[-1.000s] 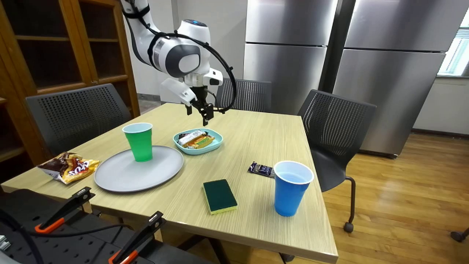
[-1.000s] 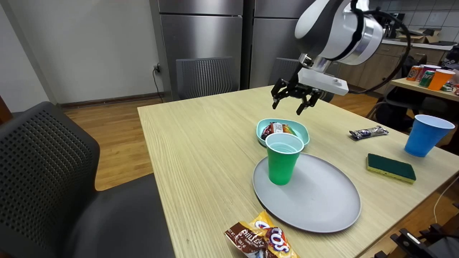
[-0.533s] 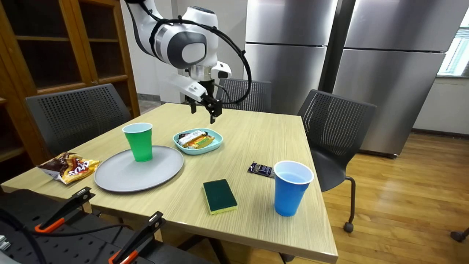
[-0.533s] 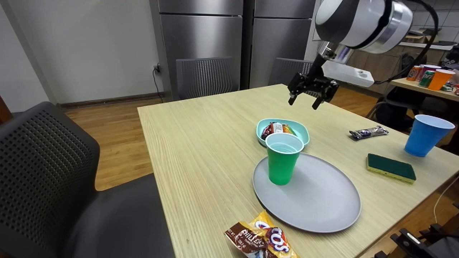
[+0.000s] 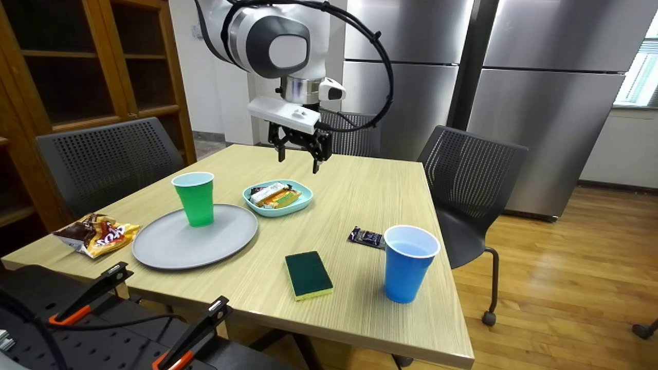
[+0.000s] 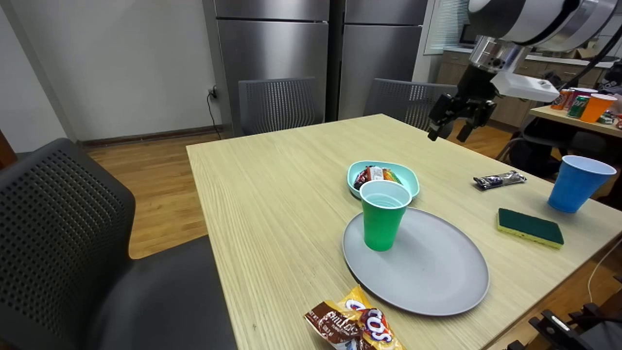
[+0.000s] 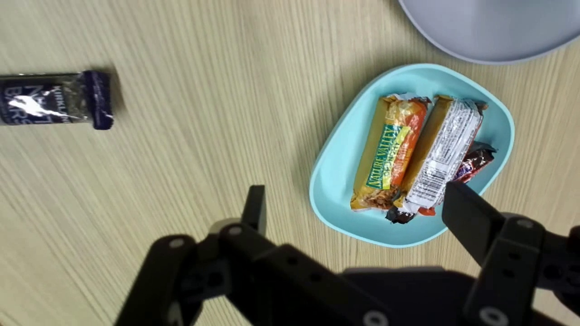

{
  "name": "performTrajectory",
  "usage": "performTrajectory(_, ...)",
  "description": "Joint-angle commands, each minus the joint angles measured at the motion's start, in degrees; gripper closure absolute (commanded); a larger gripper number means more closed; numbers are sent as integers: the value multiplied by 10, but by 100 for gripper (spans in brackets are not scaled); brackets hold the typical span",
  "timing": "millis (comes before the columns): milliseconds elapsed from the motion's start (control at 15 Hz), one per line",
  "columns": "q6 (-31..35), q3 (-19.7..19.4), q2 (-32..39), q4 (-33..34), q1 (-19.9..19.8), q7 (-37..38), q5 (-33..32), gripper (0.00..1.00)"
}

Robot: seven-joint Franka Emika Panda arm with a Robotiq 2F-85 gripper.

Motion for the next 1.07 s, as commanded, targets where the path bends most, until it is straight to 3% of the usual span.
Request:
performTrajectory(0,-55,-21,-59,-26,-13,-81,18,0)
performTrajectory(133,-66,-43,-67,-24,-7,-101,14,0)
performTrajectory(267,-45,-57,-40,-9,13,-75,10,0)
performTrajectory(533,-43,-59,-33,-10,20,-74,9,0)
performTrajectory(667,-10,-59,-49,-28,17,-92,18,0)
performTrajectory(1000,-27,-78,-83,-48,1,-108,47,0)
